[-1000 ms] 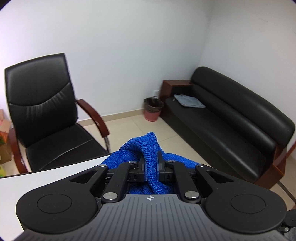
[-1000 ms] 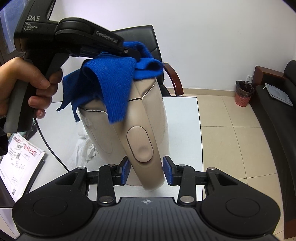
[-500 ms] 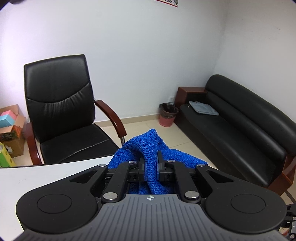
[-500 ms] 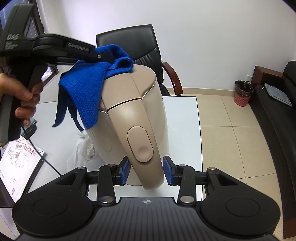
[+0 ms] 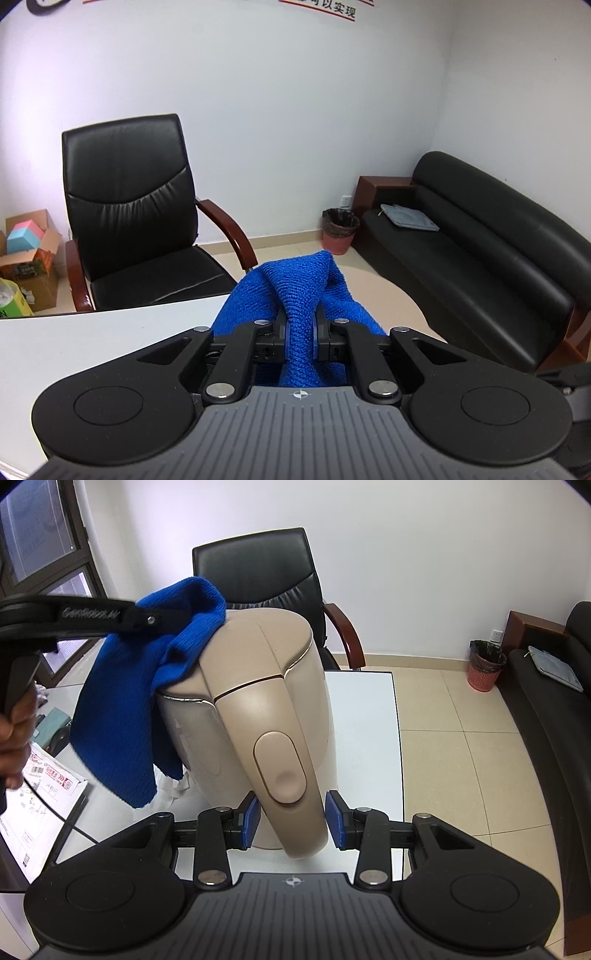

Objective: Clean container
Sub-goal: 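Sweep the cloth across the kettle body with the left tool while the right tool holds it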

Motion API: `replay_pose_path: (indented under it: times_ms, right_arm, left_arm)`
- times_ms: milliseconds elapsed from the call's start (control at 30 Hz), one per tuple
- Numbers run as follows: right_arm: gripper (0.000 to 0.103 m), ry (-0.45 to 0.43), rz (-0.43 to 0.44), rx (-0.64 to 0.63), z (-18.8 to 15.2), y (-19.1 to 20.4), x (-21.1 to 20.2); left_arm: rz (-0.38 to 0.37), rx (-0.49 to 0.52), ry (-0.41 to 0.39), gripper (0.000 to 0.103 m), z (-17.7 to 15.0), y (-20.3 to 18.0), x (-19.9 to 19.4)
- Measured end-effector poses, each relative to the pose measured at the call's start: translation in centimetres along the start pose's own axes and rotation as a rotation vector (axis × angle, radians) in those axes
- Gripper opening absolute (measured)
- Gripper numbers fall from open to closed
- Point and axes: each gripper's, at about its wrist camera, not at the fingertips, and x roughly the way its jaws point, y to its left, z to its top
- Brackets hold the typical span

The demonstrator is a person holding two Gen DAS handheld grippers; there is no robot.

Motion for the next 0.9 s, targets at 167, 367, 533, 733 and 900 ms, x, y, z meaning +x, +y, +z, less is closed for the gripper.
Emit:
replay_pose_path:
  times_ms: [167, 367, 533, 733, 900]
  right_arm:
    - [0.04, 0.001, -0.001, 0.0, -0.1, 0.1, -0.1]
    - [0.04, -0.001, 0.0, 0.0, -0.3, 0.2, -0.4]
    - [0.04, -0.001, 0.001, 0.0, -0.3, 0.1, -0.3]
    - [0.04, -0.002, 0.002, 0.0, -0.4, -0.1, -0.1]
    - [0.04, -0.001, 0.002, -0.002, -0.5, -0.2, -0.3]
  left_arm:
    - [0.003, 0.006, -0.001, 0.012, -0.2, -0.7, -0.5]
    - [-0.033, -0.006, 0.003, 0.012, -0.2, -1.4, -0.7]
    - [-0.074, 0.003, 0.002, 0.012, -0.3, -2.1, -0.6]
    - [-0.12, 0.002, 0.009, 0.013, -0.4, -2.9, -0.6]
    - [-0.18, -0.01, 0.019, 0.012, -0.2, -3.7, -0.3]
